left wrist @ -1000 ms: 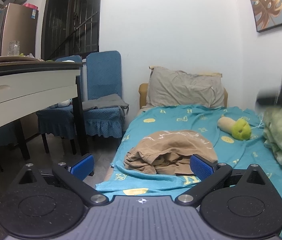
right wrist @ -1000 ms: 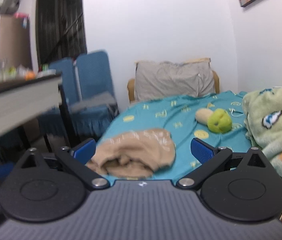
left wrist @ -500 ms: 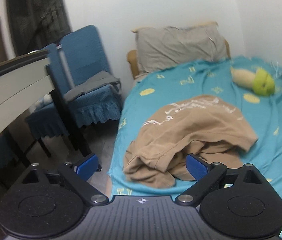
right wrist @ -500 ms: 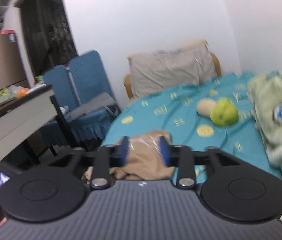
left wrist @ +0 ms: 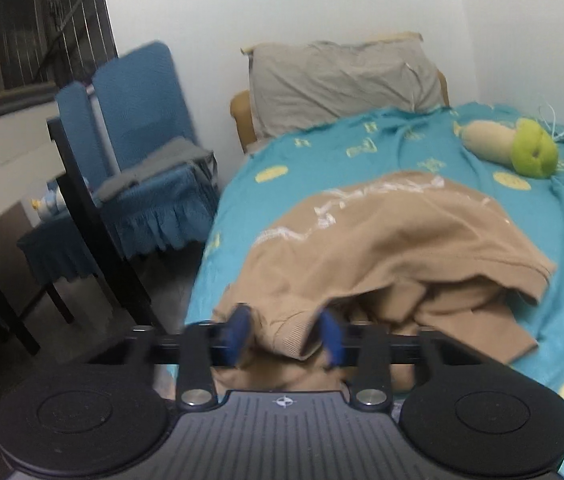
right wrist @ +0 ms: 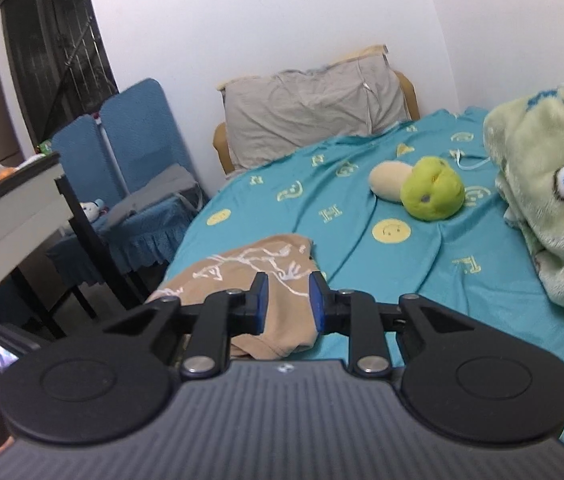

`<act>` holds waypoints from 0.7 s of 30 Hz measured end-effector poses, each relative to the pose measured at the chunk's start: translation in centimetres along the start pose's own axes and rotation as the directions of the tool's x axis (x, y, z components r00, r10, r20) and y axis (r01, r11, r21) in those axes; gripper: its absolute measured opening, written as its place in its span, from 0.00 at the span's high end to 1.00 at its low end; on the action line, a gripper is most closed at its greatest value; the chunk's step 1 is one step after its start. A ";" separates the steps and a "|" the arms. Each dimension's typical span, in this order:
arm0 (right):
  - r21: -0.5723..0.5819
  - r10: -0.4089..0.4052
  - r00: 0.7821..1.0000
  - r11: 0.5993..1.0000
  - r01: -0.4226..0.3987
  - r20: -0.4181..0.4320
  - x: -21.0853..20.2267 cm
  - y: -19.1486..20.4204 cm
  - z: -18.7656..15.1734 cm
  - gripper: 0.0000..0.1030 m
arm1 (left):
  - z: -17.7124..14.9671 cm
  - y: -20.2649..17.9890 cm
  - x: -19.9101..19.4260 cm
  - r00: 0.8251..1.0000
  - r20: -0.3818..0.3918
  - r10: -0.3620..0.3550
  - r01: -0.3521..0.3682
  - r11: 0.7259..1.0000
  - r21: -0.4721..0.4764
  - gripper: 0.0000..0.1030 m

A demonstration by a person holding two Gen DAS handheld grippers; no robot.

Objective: Fold clothes
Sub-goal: 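Close the left gripper on the shirt while the right gripper grasps another edge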

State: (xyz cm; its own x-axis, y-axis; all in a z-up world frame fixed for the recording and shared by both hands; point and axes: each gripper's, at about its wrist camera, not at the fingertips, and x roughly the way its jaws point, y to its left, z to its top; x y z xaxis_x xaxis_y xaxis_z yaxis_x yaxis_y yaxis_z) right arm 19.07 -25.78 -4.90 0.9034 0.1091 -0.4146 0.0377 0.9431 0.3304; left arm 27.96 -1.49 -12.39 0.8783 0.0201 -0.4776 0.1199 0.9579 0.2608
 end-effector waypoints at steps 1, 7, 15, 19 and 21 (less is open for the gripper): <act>0.004 -0.005 1.000 1.000 0.005 -0.013 0.3 -0.1 -0.2 0.75 | 0.0 0.3 -0.1 1.000 0.006 -0.001 0.002 1.000 -0.022 0.90; -0.009 0.001 0.999 1.000 -0.001 -0.051 0.9 0.1 -1.2 0.74 | 1.8 3.0 -5.6 0.992 0.113 -0.053 0.076 0.976 -0.204 0.97; -0.102 0.099 0.994 0.989 -0.104 -0.051 -1.2 2.9 -2.3 0.74 | 2.7 2.7 -17.6 0.944 0.285 -0.166 0.235 0.946 -0.225 1.00; -0.158 0.163 0.986 0.973 -0.166 -0.033 -3.5 4.7 -2.8 0.74 | 2.4 2.6 -24.0 0.896 0.394 -0.207 0.309 0.927 -0.214 1.00; -0.181 0.204 0.979 0.962 -0.206 -0.030 -4.9 5.7 -3.1 0.74 | 2.3 2.8 -26.4 0.868 0.439 -0.230 0.345 0.917 -0.202 1.00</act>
State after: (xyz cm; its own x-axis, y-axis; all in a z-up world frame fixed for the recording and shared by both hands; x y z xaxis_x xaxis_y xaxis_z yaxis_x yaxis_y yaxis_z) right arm 13.54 -19.99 -3.69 0.8788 0.3085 -0.3641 -0.2271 0.9414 0.2495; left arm 6.13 0.06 2.89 0.9385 -0.3286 -0.1064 0.3193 0.9429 -0.0949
